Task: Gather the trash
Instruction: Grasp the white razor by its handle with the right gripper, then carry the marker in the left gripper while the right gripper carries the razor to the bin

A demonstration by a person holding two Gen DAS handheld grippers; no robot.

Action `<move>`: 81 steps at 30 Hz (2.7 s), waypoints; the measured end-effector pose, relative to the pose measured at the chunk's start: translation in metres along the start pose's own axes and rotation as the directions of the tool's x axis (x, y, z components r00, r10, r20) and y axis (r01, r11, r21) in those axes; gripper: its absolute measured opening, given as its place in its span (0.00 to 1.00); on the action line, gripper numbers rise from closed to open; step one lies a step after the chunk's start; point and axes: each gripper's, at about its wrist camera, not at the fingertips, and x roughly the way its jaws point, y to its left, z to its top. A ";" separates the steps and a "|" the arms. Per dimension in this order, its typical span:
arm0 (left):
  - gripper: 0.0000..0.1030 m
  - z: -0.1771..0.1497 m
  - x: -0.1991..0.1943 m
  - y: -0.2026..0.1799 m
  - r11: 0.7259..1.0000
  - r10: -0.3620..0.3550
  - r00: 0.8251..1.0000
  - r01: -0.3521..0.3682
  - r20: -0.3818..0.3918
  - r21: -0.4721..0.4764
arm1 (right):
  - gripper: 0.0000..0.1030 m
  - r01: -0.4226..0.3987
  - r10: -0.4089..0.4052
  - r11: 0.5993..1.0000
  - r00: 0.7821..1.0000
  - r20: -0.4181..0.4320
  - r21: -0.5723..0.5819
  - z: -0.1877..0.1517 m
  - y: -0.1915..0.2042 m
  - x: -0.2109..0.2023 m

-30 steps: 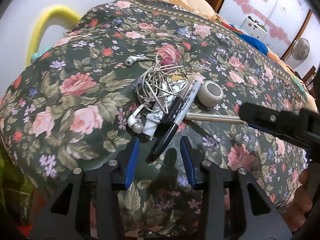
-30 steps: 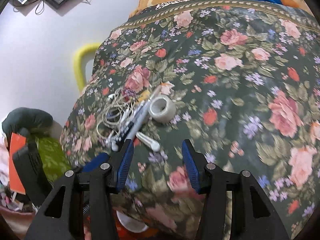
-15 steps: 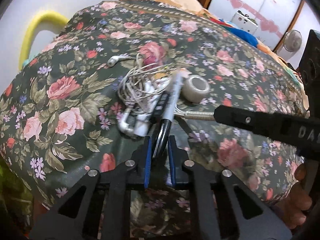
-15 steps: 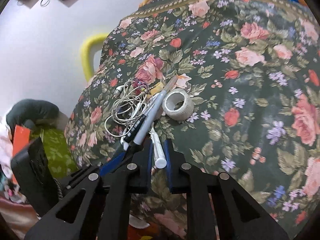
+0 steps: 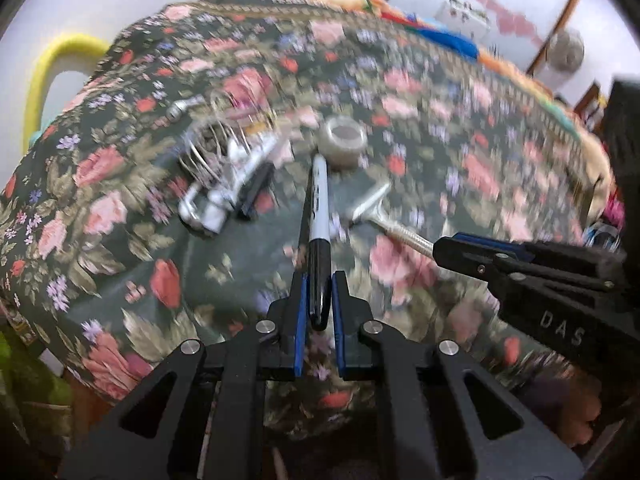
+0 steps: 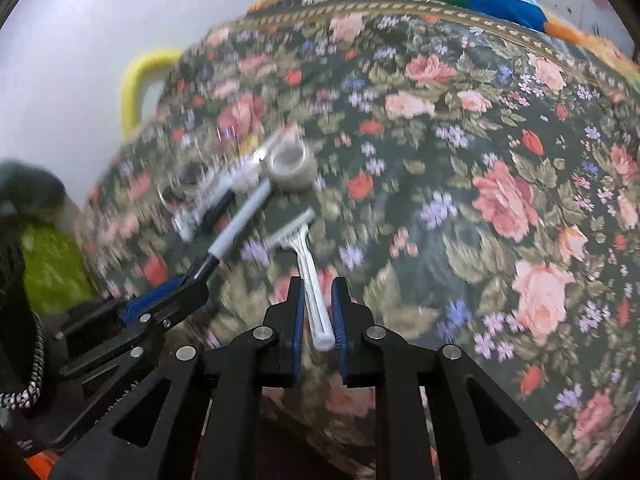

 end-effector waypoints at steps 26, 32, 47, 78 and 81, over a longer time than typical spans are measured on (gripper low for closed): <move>0.10 0.021 0.023 0.019 0.991 -0.087 0.996 0.086 -0.007 -0.107 | 0.09 0.098 -0.099 0.983 0.995 -0.001 -0.153 0.014 0.012 0.030; 0.10 0.013 0.015 0.015 0.993 -0.067 0.998 0.067 -0.005 -0.093 | 0.08 0.088 -0.086 0.994 0.995 0.043 -0.066 0.017 0.000 0.016; 0.10 -0.005 -0.071 0.015 0.993 -0.075 0.989 0.087 0.130 -0.086 | 0.08 0.042 -0.042 0.999 0.987 0.153 0.002 0.000 0.013 -0.035; 0.10 0.004 0.001 -0.010 0.999 0.028 1.000 -0.028 -0.001 0.033 | 0.09 0.021 -0.031 0.998 0.986 0.162 0.062 -0.012 -0.006 -0.042; 0.10 -0.003 -0.021 -0.008 0.999 0.027 0.999 -0.028 0.029 0.027 | 0.08 0.018 -0.027 0.999 0.984 0.175 0.050 -0.013 0.001 -0.051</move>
